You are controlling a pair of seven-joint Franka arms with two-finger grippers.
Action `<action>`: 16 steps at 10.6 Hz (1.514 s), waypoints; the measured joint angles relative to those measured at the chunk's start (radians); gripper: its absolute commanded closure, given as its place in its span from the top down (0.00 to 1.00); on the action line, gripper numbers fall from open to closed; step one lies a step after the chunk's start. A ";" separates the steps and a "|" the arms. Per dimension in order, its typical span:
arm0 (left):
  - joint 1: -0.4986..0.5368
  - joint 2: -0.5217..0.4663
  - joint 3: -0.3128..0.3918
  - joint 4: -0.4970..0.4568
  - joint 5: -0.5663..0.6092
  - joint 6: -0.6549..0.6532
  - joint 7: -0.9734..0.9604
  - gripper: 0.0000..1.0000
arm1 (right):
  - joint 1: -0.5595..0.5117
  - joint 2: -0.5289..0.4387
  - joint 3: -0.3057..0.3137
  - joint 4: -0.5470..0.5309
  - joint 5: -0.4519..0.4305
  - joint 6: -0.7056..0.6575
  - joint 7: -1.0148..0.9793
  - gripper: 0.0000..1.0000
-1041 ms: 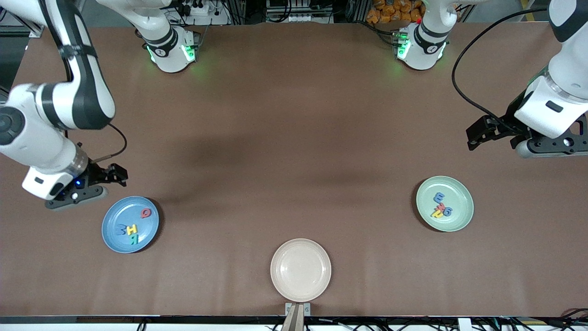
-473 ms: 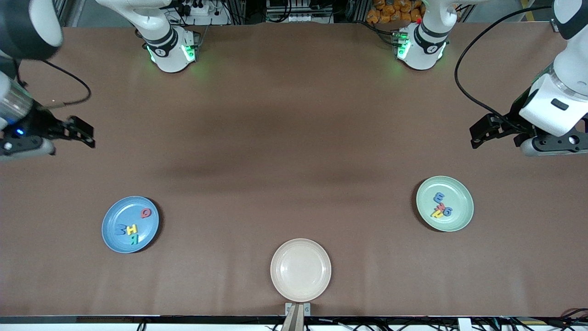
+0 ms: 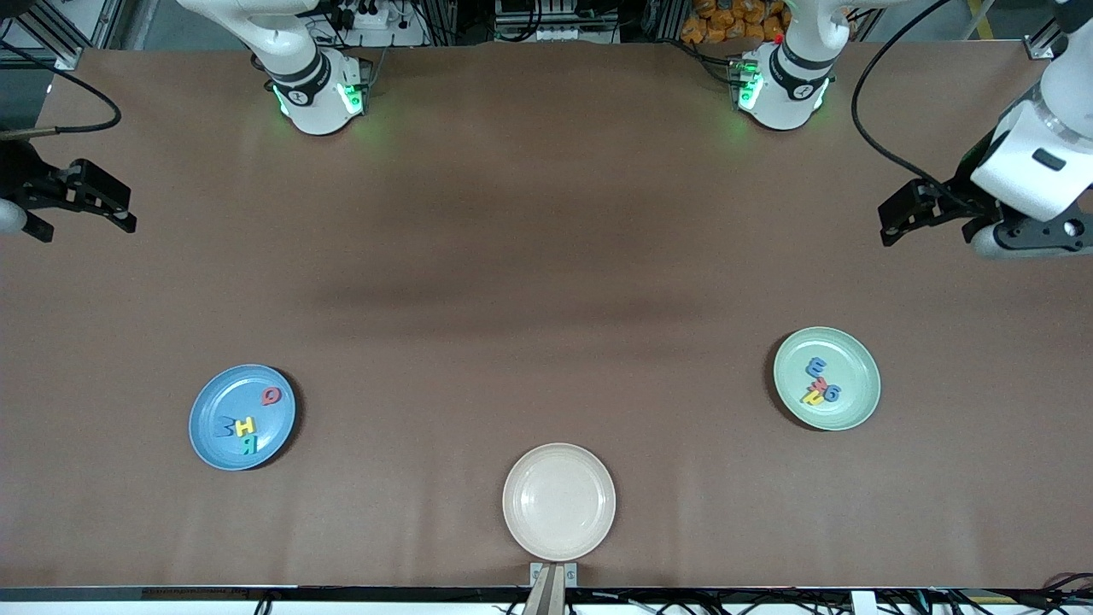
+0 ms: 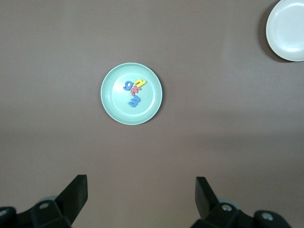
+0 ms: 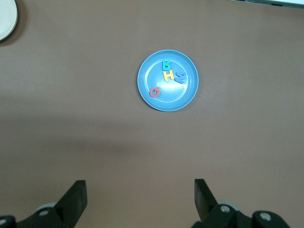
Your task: Sort uppercase to blue plate, lowercase to green plate
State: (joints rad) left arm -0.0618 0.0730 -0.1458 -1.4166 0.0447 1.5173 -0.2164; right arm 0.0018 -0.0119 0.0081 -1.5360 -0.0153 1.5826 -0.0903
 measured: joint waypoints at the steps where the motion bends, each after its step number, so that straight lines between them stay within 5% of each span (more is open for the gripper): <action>1: 0.000 -0.011 0.000 -0.002 0.000 -0.011 0.001 1.00 | 0.001 0.000 0.001 0.005 0.001 -0.001 0.019 1.00; 7: 0.000 -0.087 -0.005 -0.121 -0.001 0.010 0.001 1.00 | 0.003 0.000 0.001 0.027 0.019 -0.034 0.057 1.00; 16: 0.036 -0.088 0.005 -0.103 -0.001 0.031 0.005 1.00 | 0.003 0.000 0.001 0.034 0.021 -0.042 0.059 1.00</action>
State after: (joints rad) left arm -0.0262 -0.0155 -0.1405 -1.5195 0.0438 1.5484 -0.2113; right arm 0.0048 -0.0119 0.0088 -1.5023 0.0058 1.5409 -0.0318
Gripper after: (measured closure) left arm 0.000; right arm 0.000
